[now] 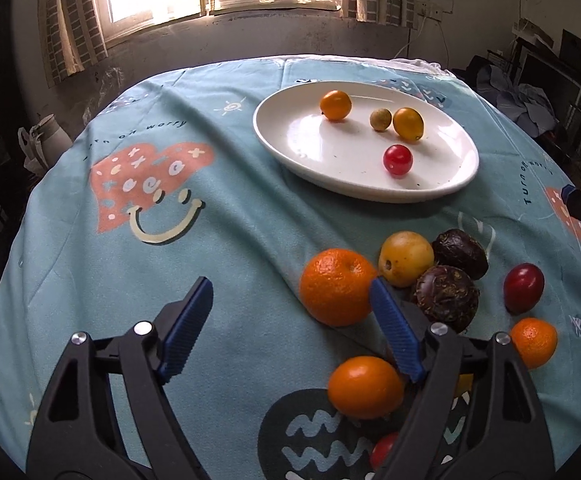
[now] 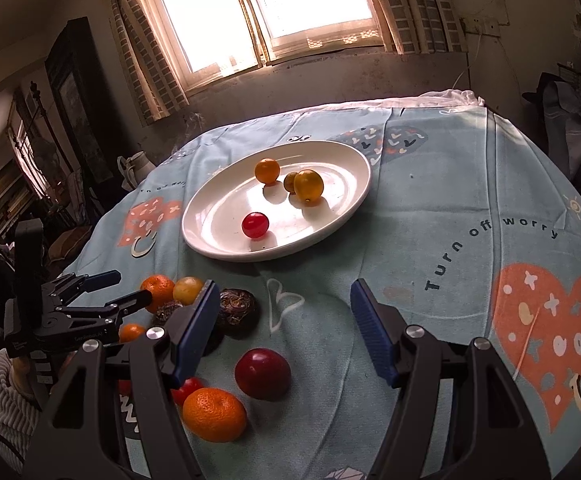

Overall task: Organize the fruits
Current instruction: 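Grasp a red plum with the right tool while the left tool grasps a mandarin orange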

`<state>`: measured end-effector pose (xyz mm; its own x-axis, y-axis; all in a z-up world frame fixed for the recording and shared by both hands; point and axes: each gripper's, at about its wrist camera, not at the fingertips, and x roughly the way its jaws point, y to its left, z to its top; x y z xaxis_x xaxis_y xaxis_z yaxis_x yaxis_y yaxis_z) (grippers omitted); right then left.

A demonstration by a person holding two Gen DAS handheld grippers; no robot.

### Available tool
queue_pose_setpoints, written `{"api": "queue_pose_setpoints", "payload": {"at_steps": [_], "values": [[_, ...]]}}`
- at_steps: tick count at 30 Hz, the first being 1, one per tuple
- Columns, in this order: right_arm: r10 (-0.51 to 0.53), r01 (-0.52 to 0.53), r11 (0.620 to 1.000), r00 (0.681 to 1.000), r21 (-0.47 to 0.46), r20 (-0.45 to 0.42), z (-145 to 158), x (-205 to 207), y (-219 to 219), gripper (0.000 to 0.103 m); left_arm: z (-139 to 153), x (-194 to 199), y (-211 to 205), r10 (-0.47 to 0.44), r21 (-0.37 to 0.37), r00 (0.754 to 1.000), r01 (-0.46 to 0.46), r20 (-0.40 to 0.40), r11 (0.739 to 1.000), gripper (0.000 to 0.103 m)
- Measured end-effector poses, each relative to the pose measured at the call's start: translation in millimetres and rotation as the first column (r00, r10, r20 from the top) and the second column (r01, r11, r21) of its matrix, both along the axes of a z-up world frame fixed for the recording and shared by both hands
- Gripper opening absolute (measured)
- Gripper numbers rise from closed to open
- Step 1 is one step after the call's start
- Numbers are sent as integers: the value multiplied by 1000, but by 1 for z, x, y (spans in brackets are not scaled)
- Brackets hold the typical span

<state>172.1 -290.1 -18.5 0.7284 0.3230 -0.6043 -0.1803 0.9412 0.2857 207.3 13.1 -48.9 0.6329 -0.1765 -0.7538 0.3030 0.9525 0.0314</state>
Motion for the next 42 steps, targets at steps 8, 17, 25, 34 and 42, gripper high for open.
{"api": "queue_pose_setpoints", "payload": {"at_steps": [8, 17, 25, 34, 42], "values": [[4, -4, 1000, 1000, 4, -8, -1, 0, 2, 68, -11, -3, -23, -95, 30, 995, 95, -13, 995, 70], [19, -19, 1000, 1000, -1, -24, -4, 1, 5, 68, -16, 6, -21, -124, -43, 991, 122, -57, 992, 47], [119, -120, 993, 980, 5, -159, -25, 10, 19, 56, 3, 7, 9, 14, -67, 1000, -15, -12, 998, 45], [171, -163, 985, 954, 52, -245, -40, 9, 21, 43, 2, 10, 12, 18, -74, 999, -20, -26, 997, 45], [181, -173, 983, 941, 56, -284, -54, 13, 26, 40, -1, 10, 6, -3, -57, 999, 1, -37, 998, 45]]}}
